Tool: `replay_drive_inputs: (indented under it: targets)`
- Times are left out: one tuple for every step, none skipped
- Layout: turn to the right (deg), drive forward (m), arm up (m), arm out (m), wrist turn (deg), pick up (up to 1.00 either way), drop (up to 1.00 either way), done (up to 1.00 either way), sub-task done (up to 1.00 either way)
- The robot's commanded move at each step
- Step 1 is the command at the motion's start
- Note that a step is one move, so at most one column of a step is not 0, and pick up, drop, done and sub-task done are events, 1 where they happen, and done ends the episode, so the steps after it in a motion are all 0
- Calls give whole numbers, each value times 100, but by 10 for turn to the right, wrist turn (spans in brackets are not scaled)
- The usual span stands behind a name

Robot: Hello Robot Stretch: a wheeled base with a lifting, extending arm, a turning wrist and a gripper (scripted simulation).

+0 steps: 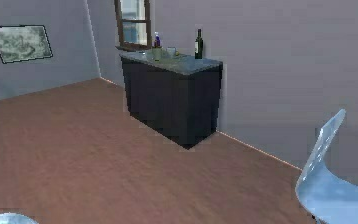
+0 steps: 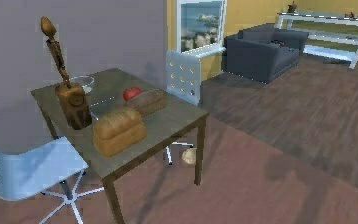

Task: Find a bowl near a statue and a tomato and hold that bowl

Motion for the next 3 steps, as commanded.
replay_drive_inputs:
  targets:
    - [60,0,0,0,0,0,0,0,0]
    - [0,75,0,0,0,0,0,0,0]
    - [60,0,0,0,0,0,0,0,0]
